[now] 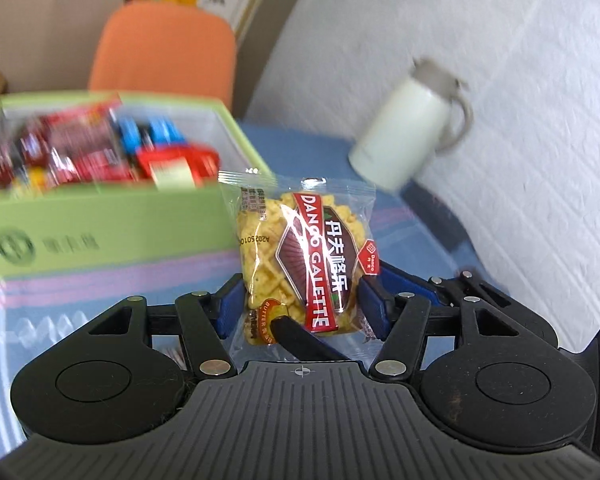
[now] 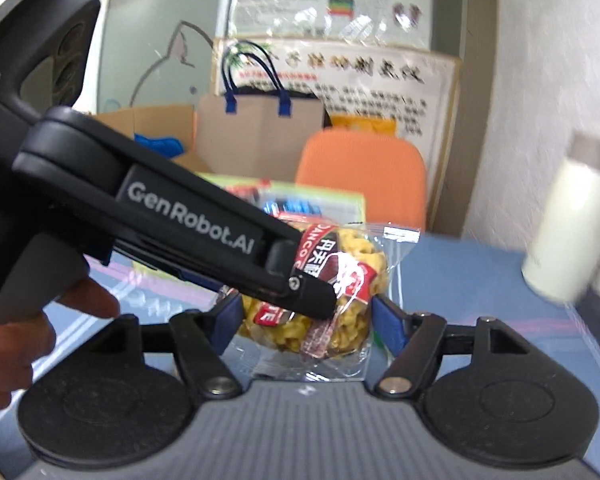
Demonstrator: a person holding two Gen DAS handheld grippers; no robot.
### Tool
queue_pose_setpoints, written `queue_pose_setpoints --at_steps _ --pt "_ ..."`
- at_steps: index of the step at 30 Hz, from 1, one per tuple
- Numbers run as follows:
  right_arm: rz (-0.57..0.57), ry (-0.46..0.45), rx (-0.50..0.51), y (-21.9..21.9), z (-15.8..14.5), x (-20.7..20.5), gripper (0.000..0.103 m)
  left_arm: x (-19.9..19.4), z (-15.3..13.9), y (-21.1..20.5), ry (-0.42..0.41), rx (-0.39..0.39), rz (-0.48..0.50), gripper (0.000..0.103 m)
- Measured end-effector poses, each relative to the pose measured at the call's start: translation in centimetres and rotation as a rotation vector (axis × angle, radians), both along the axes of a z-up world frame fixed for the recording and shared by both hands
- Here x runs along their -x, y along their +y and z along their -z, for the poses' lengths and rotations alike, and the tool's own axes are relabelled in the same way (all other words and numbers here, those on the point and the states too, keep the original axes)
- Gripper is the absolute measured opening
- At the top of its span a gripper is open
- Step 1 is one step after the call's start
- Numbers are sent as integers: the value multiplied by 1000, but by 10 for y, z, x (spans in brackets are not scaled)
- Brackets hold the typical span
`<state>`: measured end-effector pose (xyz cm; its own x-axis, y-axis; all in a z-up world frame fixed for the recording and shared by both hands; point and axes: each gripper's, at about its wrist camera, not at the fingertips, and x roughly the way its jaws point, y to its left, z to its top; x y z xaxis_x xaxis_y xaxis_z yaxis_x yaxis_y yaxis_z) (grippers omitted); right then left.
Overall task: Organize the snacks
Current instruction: 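Grasp the Danco Galette bag with the left gripper and drop it into the box, then lower the left gripper onto the small round biscuit packet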
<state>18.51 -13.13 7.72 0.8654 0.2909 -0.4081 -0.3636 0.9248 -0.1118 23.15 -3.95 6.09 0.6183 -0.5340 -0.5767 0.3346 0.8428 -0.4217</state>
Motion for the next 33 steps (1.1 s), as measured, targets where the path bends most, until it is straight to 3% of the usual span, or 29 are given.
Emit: queue_pose_setpoints --at_steps 2,6,11,15,19,24,29,33 --pt "-38 -21 -1 11 -9 -24 82 -18 -13 10 -25 4 -36 45" --pt "-84 -31 -1 31 -16 -81 82 -66 -28 23 -54 -39 -105 46" --pt "-140 75 -57 42 -4 -155 78 -134 -13 46 41 -51 -167 44" --pt "-142 143 -79 43 20 -180 79 -163 15 50 114 -46 -160 44" --pt "-142 149 -124 34 32 -178 87 -165 24 44 97 -46 -133 54" --pt "-123 82 -151 27 16 -150 93 -155 9 50 54 -33 -145 60" --pt "-87 24 -189 5 -5 -111 93 -108 -24 66 -70 -21 -186 72" --pt "-81 70 -219 -4 2 -72 93 -60 -21 76 -74 -7 -196 76"
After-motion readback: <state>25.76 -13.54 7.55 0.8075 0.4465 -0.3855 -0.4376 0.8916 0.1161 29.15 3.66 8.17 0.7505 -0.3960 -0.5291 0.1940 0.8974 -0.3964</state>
